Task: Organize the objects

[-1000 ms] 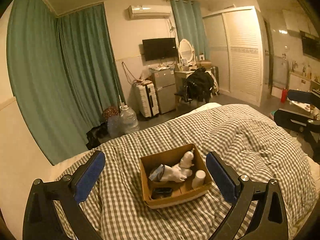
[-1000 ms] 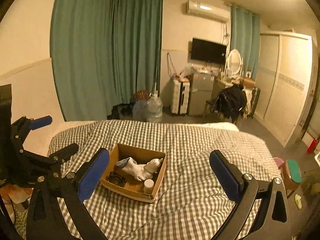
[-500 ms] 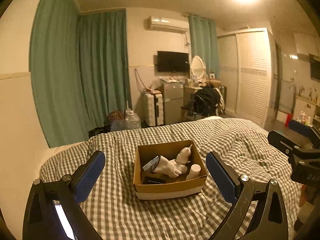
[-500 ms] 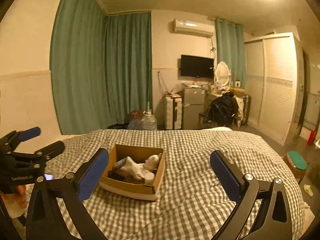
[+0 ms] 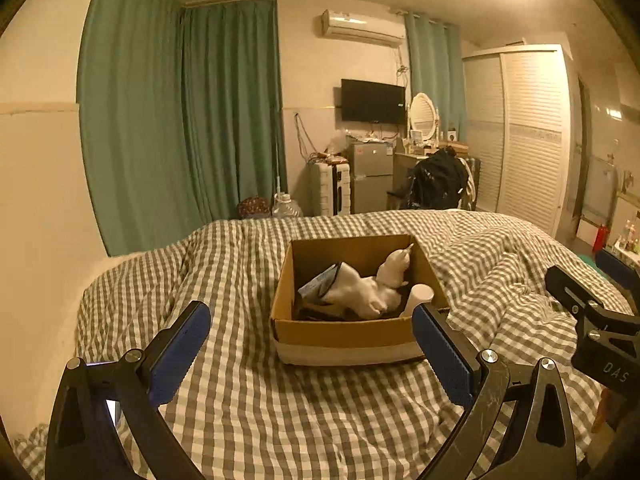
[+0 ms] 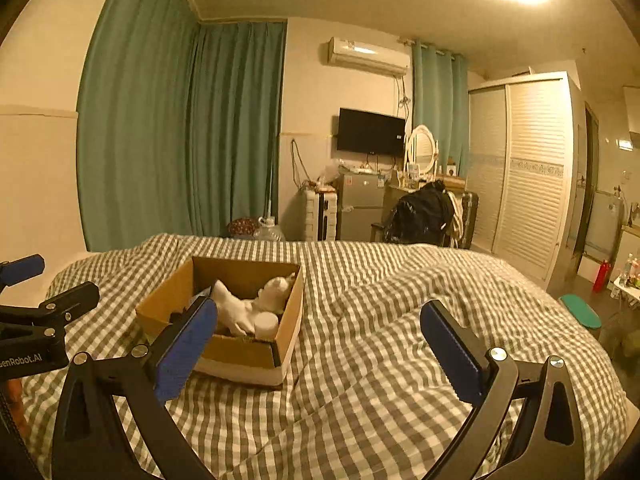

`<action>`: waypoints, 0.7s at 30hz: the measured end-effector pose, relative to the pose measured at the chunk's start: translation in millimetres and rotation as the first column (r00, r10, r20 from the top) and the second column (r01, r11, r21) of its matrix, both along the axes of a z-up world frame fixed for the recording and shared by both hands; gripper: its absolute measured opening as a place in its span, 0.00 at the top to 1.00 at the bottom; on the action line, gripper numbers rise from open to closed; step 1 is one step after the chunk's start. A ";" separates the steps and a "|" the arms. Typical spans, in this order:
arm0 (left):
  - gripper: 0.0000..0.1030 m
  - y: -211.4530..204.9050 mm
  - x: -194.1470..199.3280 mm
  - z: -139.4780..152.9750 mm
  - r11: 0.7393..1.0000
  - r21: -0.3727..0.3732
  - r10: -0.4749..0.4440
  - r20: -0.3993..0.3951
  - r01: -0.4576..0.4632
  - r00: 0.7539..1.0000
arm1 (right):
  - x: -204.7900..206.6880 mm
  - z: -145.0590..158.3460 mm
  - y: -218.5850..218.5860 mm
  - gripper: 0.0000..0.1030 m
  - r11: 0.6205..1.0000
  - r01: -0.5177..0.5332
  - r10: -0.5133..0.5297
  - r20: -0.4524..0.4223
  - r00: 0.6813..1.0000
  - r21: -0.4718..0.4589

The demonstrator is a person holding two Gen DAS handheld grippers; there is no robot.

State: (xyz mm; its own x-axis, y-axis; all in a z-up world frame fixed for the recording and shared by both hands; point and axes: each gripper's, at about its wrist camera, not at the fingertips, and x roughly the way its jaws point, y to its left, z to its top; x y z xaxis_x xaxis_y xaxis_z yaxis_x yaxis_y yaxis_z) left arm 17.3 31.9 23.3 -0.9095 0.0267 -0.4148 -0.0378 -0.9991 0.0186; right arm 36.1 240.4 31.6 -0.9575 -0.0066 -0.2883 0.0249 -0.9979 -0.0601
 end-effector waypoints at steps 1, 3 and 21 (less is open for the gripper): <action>0.00 -1.2 0.3 -1.1 1.000 0.009 -0.002 0.005 0.002 1.000 | -1.5 -1.5 1.1 0.01 1.000 0.001 -0.001 0.005 1.000 -0.005; 0.00 -1.9 -0.8 -3.7 1.000 0.013 -0.005 0.015 0.005 1.000 | -2.6 -4.1 4.0 0.01 1.000 -0.002 0.002 0.014 1.000 -0.016; 0.00 -0.5 1.3 -1.3 1.000 0.011 -0.005 0.019 0.005 1.000 | 1.4 -2.9 2.8 0.01 1.000 -0.004 0.004 0.029 1.000 -0.021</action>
State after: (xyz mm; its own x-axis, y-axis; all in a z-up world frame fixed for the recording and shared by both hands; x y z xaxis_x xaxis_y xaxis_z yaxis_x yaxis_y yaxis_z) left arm 18.5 31.3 22.0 -0.9013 0.0358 -0.4316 -0.0427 -0.9991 0.0064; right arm 37.5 243.1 28.7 -0.9487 -0.0166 -0.3157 0.0303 -0.9988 -0.0386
